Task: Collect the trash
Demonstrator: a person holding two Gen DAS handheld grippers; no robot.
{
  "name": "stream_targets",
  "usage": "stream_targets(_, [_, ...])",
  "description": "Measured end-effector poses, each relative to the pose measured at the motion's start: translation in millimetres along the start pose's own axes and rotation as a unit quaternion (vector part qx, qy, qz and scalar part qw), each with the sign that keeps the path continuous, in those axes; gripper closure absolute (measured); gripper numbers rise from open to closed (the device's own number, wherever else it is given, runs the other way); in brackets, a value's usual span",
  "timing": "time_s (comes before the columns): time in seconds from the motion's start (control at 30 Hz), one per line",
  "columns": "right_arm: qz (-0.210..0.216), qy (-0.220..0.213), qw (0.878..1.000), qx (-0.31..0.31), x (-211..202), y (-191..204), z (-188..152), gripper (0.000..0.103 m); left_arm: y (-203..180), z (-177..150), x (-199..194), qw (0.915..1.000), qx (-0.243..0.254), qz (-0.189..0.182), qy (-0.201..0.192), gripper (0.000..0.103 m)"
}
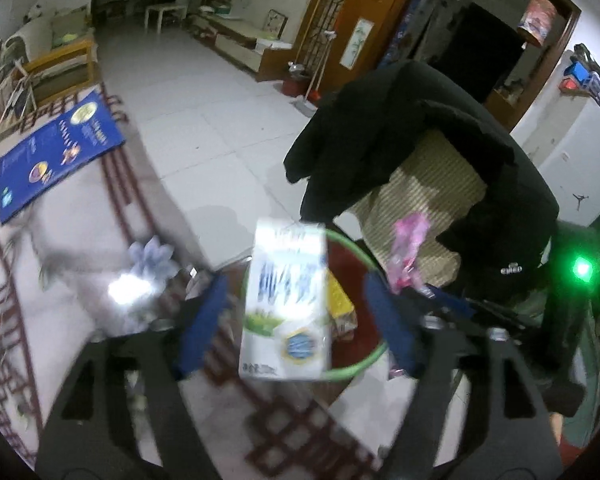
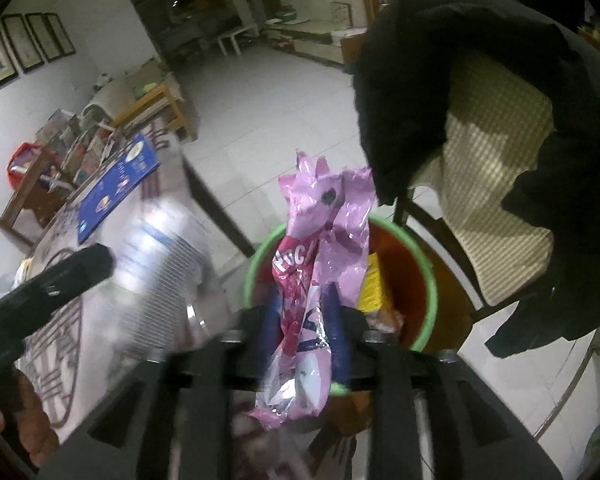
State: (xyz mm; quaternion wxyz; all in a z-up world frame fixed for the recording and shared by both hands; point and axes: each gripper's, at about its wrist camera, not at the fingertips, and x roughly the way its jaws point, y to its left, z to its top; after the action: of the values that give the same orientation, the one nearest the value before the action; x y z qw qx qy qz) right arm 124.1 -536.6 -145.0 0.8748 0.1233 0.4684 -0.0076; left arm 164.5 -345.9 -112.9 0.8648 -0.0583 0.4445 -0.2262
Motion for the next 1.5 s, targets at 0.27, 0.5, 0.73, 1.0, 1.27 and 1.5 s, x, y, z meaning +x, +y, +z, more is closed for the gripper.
stream_targets(0.27, [-0.005, -0.045, 0.999, -0.011, -17, 5, 7, 0.02, 2, 22, -27, 0.9982, 0.002, 0.029, -0.053, 0.01])
stream_targets(0.5, [0.014, -0.124, 0.991, -0.052, -68, 55, 8, 0.007, 32, 23, -100, 0.9889, -0.019, 0.069, -0.13, 0.005])
stream_targets(0.73, [0.001, -0.32, 0.942, -0.098, -144, 123, -19, 0.007, 48, 6, -184, 0.9678, -0.002, 0.115, -0.224, 0.005])
stream_targets(1.0, [-0.001, -0.282, 0.957, -0.074, -146, 172, -54, 0.007, 77, -18, -249, 0.9473, -0.017, 0.147, -0.284, 0.005])
stream_targets(1.27, [0.007, -0.274, 0.956, -0.105, -143, 219, -75, 0.007, 113, -40, -279, 0.9371, -0.033, 0.176, -0.3, 0.005])
stream_targets(1.5, [0.015, -0.273, 0.954, -0.121, -147, 243, -90, 0.007, 127, -48, -292, 0.9291, -0.027, 0.206, -0.306, 0.005])
